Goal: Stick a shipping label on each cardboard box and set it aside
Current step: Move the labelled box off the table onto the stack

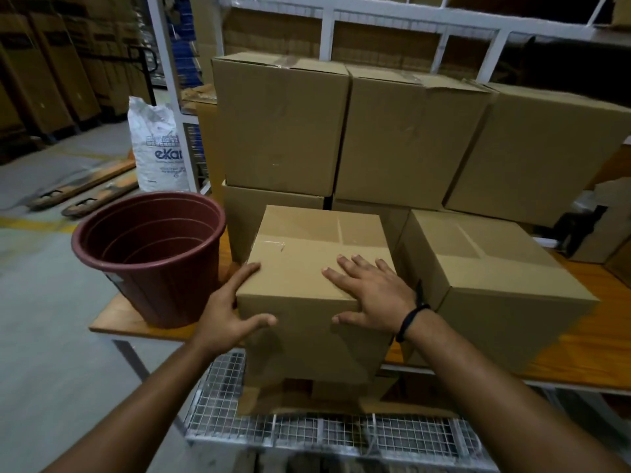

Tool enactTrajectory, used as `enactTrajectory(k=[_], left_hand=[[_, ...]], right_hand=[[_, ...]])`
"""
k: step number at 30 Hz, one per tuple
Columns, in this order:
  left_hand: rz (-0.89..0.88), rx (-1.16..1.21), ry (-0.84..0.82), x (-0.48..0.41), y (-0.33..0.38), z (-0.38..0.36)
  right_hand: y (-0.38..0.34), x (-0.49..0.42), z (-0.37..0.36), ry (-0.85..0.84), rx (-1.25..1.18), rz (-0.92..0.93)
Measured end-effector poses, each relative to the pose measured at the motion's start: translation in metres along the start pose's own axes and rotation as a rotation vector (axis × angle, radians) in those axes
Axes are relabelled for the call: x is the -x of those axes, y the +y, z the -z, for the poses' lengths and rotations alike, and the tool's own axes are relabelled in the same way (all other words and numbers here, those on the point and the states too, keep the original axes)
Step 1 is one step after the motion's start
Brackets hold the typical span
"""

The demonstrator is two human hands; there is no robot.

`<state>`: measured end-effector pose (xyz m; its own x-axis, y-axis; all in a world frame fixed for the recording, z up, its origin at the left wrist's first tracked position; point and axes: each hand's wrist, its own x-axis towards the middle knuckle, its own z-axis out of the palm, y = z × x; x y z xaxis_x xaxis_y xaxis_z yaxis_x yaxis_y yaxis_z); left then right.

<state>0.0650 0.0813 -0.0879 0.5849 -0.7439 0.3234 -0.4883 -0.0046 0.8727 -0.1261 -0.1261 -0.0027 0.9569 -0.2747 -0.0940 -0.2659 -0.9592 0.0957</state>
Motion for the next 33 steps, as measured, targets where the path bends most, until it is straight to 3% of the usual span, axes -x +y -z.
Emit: enactTrajectory(k=[4,8,13,18,24,28,33], left_hand=[[-0.072,-0.199,0.122,-0.007,0.025,0.003],[-0.336,-0.385,0.181,-0.019,0.069,0.014],[-0.48,-0.569,0.135,-0.031,0.107,-0.007],[-0.261,-0.31,-0.051,-0.028,0.076,0.001],[0.092,-0.442,-0.143,0.002,0.007,0.023],[0.155,-0.293,-0.105,-0.005,0.022,0.005],[0.073,-0.371,-0.022,-0.008,0.039,0.01]], right_hand=[[-0.004,0.009,0.004,0.018,-0.023,0.028],[-0.011,0.023,0.008,0.106,-0.233,0.019],[-0.025,0.013,0.023,0.24,-0.443,-0.016],[-0.017,0.022,0.025,0.296,-0.465,-0.081],[0.004,0.044,0.022,0.335,-0.479,-0.163],[0.013,0.047,0.024,0.375,-0.596,-0.2],[0.021,0.054,-0.005,0.421,-0.782,-0.27]])
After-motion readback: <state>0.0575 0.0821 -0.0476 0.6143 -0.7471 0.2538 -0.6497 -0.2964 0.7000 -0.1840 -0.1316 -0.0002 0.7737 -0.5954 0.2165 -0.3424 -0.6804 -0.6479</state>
